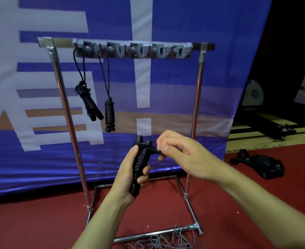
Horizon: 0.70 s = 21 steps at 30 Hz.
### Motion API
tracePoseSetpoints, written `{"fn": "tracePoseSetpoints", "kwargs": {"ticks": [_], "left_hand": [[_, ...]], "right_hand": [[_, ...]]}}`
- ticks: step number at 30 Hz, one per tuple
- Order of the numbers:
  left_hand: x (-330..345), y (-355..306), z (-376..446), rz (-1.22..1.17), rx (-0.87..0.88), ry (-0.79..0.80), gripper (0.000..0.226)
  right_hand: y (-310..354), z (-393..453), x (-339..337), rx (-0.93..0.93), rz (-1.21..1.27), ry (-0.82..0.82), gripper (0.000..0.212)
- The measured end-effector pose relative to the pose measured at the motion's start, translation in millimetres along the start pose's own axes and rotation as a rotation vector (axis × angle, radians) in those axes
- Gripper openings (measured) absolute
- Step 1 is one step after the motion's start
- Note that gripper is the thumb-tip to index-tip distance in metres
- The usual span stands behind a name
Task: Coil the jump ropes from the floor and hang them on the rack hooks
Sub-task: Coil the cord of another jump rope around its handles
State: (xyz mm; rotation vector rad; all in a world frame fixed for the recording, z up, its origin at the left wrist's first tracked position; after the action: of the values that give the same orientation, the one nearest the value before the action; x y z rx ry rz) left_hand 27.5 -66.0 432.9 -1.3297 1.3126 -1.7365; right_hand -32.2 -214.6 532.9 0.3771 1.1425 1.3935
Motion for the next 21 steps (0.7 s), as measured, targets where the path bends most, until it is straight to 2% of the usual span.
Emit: {"fn": "tracePoseSetpoints", "kwargs": {"ticks": [5, 8, 9, 10, 14, 16, 17, 19, 21], "left_hand": [[0.5, -10.2, 1.9, -0.081, 0.023, 0.047, 0.079], [-2.0, -12.9, 4.7, -0.110, 0.026, 0.097, 0.104], [-4.0, -14.1, 5.6, -0.125, 0.027, 0.102, 0.105], [-6.3, -15.3, 6.8, -0.138, 0.026, 0.101, 0.101], [-10.8, -20.7, 6.9, -0.167, 0.022, 0.095, 0.061], [-8.2, -23.7, 3.5, -0.188, 0.017, 0.095, 0.054], [-5.1, -23.7, 2.0, -0.196, 0.008, 0.099, 0.053], [-0.9, -22.5, -1.3, -0.214, -0.014, 0.108, 0.051], [0.2, -20.5, -3.6, -0.260, -0.048, 0.133, 0.050]], "right_hand": [[12.8, 7.6, -8.7, 0.090, 0.337, 0.058, 0.031], [10.9, 10.1, -10.1, 0.175, 0.510, -0.001, 0.033], [8.0, 10.8, -10.3, 0.202, 0.537, -0.016, 0.033], [5.0, 11.2, -10.3, 0.226, 0.558, -0.027, 0.034], [-2.5, 12.9, -8.1, 0.325, 0.764, -0.131, 0.026], [-3.9, 11.8, -5.8, 0.357, 0.862, -0.217, 0.023], [-6.4, 10.5, -6.0, 0.368, 0.878, -0.243, 0.029], [-5.7, 10.9, -5.8, 0.363, 0.817, -0.197, 0.035], [-1.2, 12.4, -4.5, 0.341, 0.744, -0.055, 0.027]]}}
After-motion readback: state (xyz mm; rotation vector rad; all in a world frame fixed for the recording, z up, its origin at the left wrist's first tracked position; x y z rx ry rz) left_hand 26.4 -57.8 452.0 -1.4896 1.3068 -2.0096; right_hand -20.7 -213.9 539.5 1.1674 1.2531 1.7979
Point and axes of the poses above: each hand's wrist, its own z-axis towards the middle knuckle, its own x-axis out of the palm, y = z × x, the point moved 4 cm from there along z, towards the middle knuckle, and after that the axes turned 10 degrees about z, right-handed, at the moved point
